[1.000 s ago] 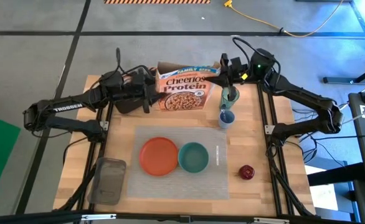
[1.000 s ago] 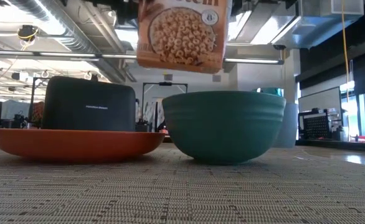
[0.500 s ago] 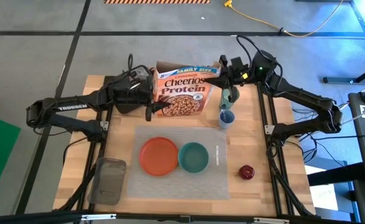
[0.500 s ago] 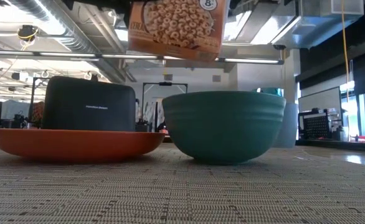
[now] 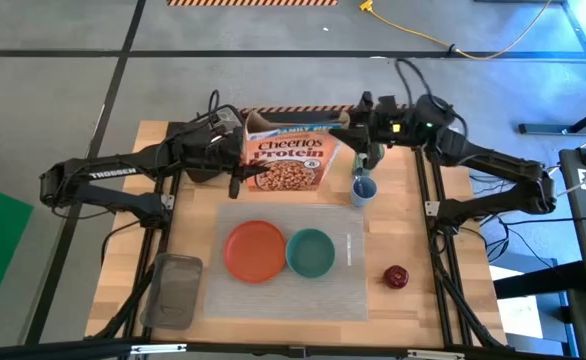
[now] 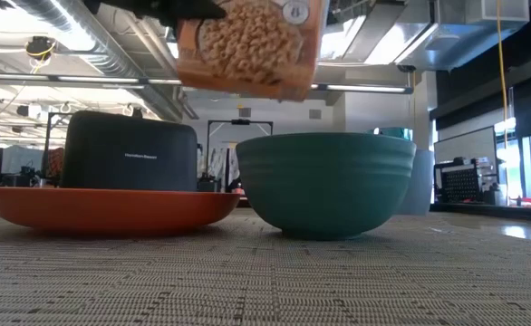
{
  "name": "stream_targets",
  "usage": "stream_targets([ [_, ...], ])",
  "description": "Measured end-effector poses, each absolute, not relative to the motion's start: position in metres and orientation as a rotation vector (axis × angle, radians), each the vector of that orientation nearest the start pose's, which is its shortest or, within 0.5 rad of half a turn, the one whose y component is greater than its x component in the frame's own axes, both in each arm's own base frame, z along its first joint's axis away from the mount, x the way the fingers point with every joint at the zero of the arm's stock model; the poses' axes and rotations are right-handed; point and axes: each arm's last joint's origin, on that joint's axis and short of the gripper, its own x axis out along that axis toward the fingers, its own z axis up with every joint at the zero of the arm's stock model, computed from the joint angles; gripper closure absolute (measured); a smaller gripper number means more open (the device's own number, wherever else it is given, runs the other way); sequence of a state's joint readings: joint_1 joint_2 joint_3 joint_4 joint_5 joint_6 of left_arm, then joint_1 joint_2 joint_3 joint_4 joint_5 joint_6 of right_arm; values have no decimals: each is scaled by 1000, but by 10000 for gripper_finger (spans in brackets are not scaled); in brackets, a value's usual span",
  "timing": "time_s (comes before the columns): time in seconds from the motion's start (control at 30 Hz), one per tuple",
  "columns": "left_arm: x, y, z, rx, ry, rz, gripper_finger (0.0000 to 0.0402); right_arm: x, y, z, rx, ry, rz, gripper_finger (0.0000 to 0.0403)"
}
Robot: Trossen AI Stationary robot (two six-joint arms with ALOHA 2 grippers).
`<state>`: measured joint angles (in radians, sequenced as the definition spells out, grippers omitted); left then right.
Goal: Arrange a breakfast setting
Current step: Pour the cereal into the blue bowl
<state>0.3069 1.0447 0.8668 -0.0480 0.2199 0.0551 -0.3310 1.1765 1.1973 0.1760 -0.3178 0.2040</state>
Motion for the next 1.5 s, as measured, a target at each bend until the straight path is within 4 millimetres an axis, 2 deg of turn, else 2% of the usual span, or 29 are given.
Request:
stream_targets([
  [0.2,208,60,325,61,308,87,306,208,-54,449,175,-223,-205,190],
  [0.33,196,48,328,135,368,14,307,187,-45,441,200,-89,-317,195],
  [0.43,192,32,338,284,462,-35,307,179,-41,433,180,3,-371,198],
  [0.53,192,19,347,502,558,-4,307,173,-41,432,125,36,-409,198],
  [0.73,206,0,367,732,557,66,307,171,-40,430,90,71,-417,199],
  [0.97,228,-12,349,998,731,52,307,158,-38,422,94,170,-422,199],
  [1.1,240,-13,338,1109,805,27,307,153,-37,424,101,157,-423,199],
  [1.27,246,-14,329,1105,857,-11,307,148,-36,426,138,133,-423,199],
  [1.5,234,-18,317,1095,992,-132,307,141,-34,425,201,137,-405,199],
])
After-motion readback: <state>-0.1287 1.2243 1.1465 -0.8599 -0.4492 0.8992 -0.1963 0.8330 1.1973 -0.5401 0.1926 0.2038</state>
